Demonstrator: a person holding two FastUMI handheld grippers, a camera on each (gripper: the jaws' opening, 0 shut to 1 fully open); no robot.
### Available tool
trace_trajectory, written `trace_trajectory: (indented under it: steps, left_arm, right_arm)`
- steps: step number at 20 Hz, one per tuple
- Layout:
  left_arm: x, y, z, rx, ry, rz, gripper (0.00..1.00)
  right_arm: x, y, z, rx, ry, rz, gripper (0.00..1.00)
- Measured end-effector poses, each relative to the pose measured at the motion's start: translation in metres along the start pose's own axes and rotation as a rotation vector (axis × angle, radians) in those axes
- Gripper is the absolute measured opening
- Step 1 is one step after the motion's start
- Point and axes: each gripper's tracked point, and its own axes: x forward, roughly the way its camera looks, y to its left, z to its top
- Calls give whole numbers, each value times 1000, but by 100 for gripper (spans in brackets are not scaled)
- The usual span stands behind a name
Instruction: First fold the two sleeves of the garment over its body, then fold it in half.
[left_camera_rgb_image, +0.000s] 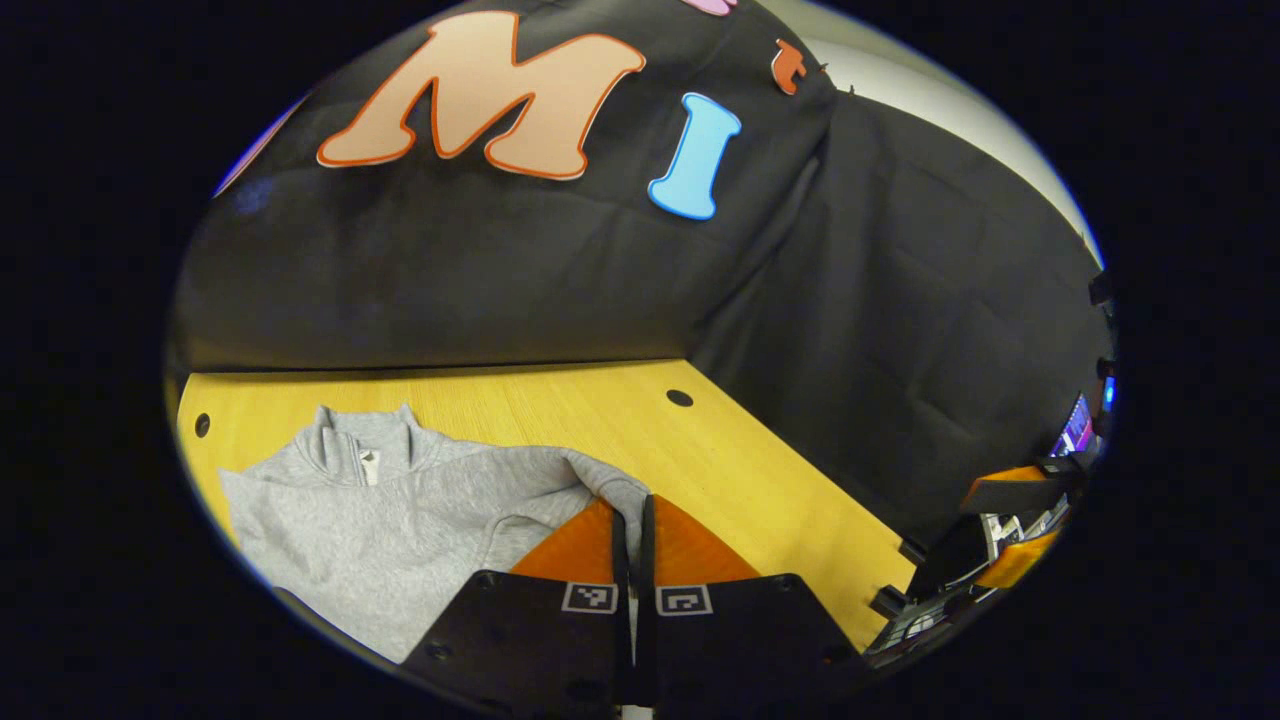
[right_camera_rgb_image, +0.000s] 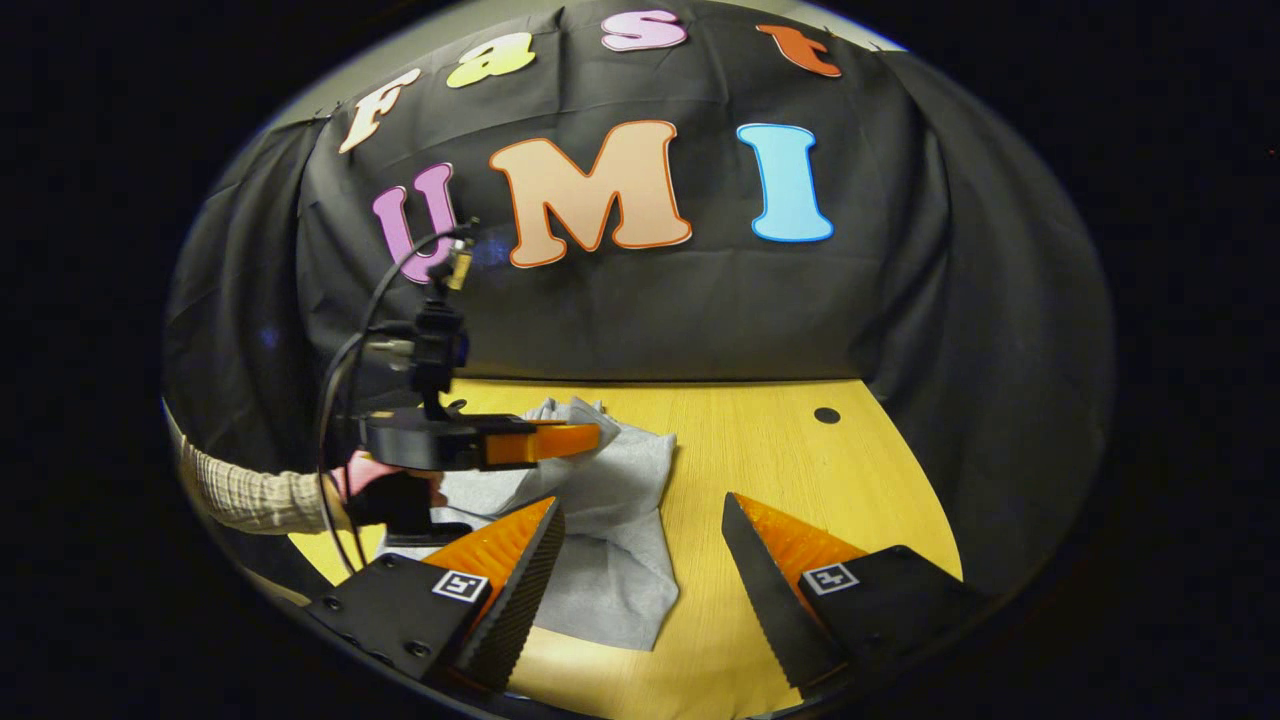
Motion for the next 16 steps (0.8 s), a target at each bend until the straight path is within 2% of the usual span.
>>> trace_trajectory:
  steps: [1, 5, 7, 8, 9, 11, 12, 14, 16]
  left_arm:
    - [11, 5, -4, -7, 6, 21, 0]
    - [42, 17, -18, 0, 35, 89, 0]
    - [46, 11, -24, -6, 63, 44, 2]
    - [48, 8, -27, -16, 68, 9, 27]
    - [41, 7, -24, -29, 58, 5, 51]
    - [24, 28, -14, -18, 18, 76, 99]
    - [11, 37, -9, -4, -3, 100, 95]
    - [-15, 49, -3, 17, -24, 113, 97]
    - [-48, 69, 1, 46, -38, 150, 95]
  right_arm:
    - [3, -3, -2, 3, 5, -12, 98]
    - [14, -4, -10, 44, 16, -31, 94]
    - [18, 2, -15, 55, 21, -28, 98]
    - [21, 3, -17, 51, 24, -28, 98]
    - [23, 6, -22, 46, 29, -24, 98]
    - [23, 11, -29, 41, 36, -15, 98]
    - [24, 12, -35, 43, 43, -12, 98]
    - [25, 16, -46, 47, 60, -5, 94]
    - [27, 19, -60, 33, 83, -3, 98]
